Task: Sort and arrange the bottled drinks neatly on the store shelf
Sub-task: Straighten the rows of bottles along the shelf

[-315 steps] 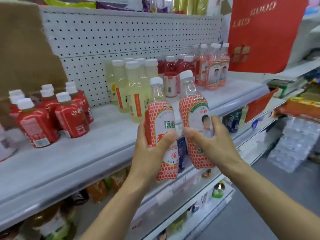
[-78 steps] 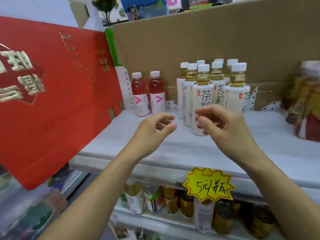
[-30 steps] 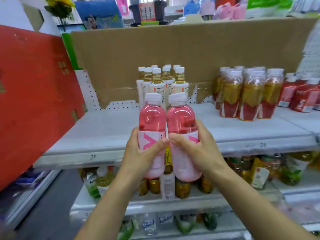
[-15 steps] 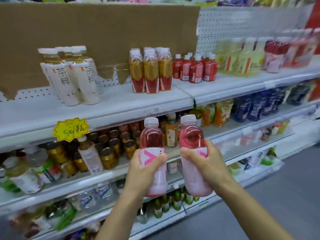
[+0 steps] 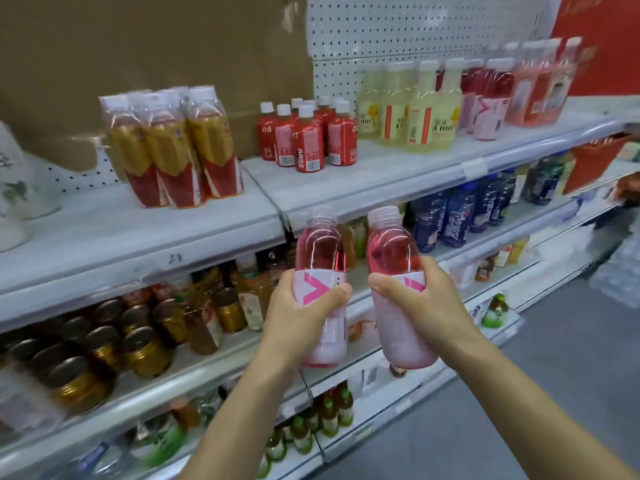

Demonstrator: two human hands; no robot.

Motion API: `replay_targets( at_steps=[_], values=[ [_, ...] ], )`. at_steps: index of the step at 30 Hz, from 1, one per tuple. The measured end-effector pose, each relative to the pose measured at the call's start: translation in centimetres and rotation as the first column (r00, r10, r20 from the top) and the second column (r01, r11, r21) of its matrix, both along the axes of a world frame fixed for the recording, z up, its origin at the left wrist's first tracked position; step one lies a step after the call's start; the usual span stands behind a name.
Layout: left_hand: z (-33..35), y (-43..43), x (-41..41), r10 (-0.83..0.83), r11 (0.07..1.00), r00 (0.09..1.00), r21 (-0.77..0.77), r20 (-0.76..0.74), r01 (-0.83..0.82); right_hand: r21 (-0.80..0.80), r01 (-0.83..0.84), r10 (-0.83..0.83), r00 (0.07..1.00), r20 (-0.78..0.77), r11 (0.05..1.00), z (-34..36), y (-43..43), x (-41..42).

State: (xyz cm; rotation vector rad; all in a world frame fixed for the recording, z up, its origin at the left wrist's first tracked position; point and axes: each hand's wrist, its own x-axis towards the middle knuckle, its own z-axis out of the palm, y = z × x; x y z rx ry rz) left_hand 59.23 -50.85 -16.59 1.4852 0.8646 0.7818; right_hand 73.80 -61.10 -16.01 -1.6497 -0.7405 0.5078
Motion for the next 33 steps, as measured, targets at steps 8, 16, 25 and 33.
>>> replay_targets(
  at_steps=[8, 16, 25, 33],
  values=[
    [2.7, 2.5, 15.2, -0.082, 0.997, 0.997, 0.0, 0.014, 0.082, 0.006, 0.047, -0.047, 0.999, -0.006, 0.999, 2.4, 2.1, 15.5],
    [4.9, 2.7, 28.7, -0.152, 0.988, 0.988, 0.031, 0.034, 0.151, 0.102, 0.04, -0.042, 0.999, 0.012, 0.994, 4.6, 2.5, 29.4],
    [6.9, 0.3, 47.6, -0.078, 0.996, 0.984, 0.05, 0.162, 0.071, 0.153, -0.067, 0.056, 0.995, 0.077, 0.986, 7.4, 1.6, 48.7],
    [9.7, 1.0, 61.1, 0.096, 0.964, 0.973, 0.225, 0.212, -0.144, 0.247, -0.136, 0.1, 0.983, 0.153, 0.959, 11.1, 3.9, 61.4]
  ],
)
